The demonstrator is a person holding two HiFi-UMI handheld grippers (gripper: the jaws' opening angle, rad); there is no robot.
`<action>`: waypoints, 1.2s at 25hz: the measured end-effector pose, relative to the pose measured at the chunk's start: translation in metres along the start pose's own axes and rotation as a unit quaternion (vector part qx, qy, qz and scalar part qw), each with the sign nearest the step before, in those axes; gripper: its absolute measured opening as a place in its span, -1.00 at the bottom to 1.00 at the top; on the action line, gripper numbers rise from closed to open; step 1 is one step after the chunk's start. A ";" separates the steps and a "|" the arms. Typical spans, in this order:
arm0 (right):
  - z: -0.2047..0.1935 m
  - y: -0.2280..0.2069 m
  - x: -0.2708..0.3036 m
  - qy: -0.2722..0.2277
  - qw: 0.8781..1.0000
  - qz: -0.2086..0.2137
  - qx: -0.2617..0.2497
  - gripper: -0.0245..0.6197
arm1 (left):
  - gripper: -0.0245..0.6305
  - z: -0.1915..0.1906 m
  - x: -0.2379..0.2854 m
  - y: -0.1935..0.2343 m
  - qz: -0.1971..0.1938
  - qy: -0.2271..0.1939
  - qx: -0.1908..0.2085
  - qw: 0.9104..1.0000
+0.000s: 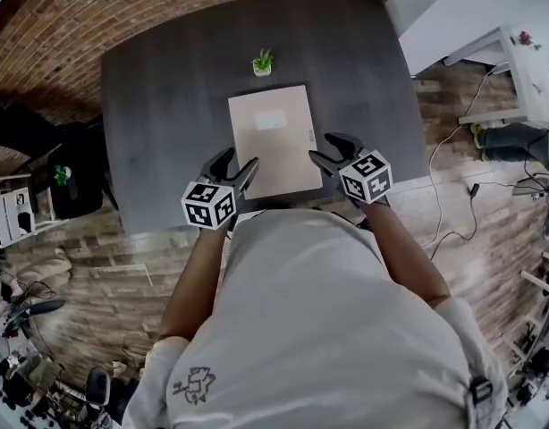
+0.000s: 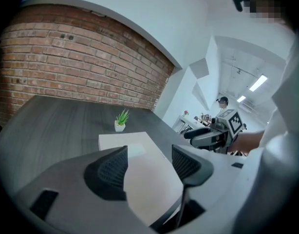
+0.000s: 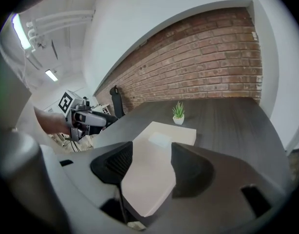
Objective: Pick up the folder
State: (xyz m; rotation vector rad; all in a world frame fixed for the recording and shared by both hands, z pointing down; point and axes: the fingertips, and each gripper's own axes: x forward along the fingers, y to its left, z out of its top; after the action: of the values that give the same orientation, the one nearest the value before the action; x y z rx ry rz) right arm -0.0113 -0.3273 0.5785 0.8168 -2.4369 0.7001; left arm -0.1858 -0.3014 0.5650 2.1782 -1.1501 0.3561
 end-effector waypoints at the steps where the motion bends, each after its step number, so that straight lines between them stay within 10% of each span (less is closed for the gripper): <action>1: -0.004 -0.002 0.004 0.009 1.000 -0.003 0.005 -0.14 | -0.05 -0.004 0.002 0.003 -0.002 0.008 -0.006 1.000; 30: -0.091 -0.056 0.082 0.137 0.975 -0.027 0.174 -0.02 | -0.04 -0.099 0.061 0.084 0.000 0.143 -0.125 0.982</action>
State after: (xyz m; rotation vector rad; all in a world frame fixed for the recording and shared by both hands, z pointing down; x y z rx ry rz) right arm -0.0087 -0.3453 0.7123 0.8481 -2.0667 1.1581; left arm -0.2130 -0.3104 0.7049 1.8386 -0.9778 0.4802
